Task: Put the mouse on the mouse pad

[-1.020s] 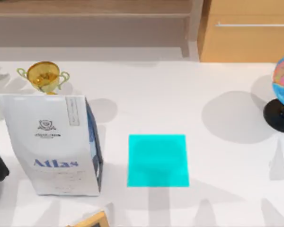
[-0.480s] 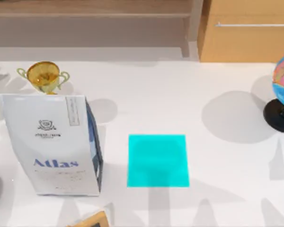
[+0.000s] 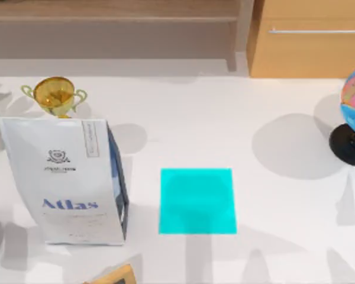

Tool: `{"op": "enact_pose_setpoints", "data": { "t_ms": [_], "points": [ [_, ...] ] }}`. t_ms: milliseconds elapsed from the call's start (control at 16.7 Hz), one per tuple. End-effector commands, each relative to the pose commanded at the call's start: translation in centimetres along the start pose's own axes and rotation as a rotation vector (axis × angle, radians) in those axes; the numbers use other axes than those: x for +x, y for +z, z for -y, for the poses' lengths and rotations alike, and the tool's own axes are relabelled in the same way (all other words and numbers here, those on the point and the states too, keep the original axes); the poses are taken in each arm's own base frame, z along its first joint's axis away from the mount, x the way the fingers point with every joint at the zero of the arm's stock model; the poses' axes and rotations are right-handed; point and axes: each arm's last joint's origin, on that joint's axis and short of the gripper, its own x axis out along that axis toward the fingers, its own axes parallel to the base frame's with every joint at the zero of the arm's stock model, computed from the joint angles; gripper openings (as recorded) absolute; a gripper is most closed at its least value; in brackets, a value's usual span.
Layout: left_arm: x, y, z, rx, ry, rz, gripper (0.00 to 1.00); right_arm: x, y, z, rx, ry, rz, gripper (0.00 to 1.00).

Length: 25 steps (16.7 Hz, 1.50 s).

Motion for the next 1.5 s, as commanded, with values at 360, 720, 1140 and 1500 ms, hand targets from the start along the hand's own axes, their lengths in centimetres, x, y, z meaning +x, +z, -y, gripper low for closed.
{"op": "enact_pose_setpoints", "data": {
  "t_ms": [360, 720, 1140, 1500],
  "points": [
    [4.5, -0.6, 0.1, -0.053, -0.129, -0.332, 1.00, 0.0, 0.0, 0.0, 0.000, 0.000, 0.000, 1.00],
    [4.8, -0.7, 0.1, -0.050, -0.129, -0.332, 1.00, 0.0, 0.0, 0.0, 0.000, 0.000, 0.000, 1.00],
    [11.5, -2.6, 0.8, -0.054, -0.123, -0.322, 1.00, 0.0, 0.0, 0.0, 0.000, 0.000, 0.000, 1.00],
    [13.8, -3.8, 1.4, -0.053, -0.129, -0.332, 1.00, 0.0, 0.0, 0.0, 0.000, 0.000, 0.000, 1.00]
  ]
}}
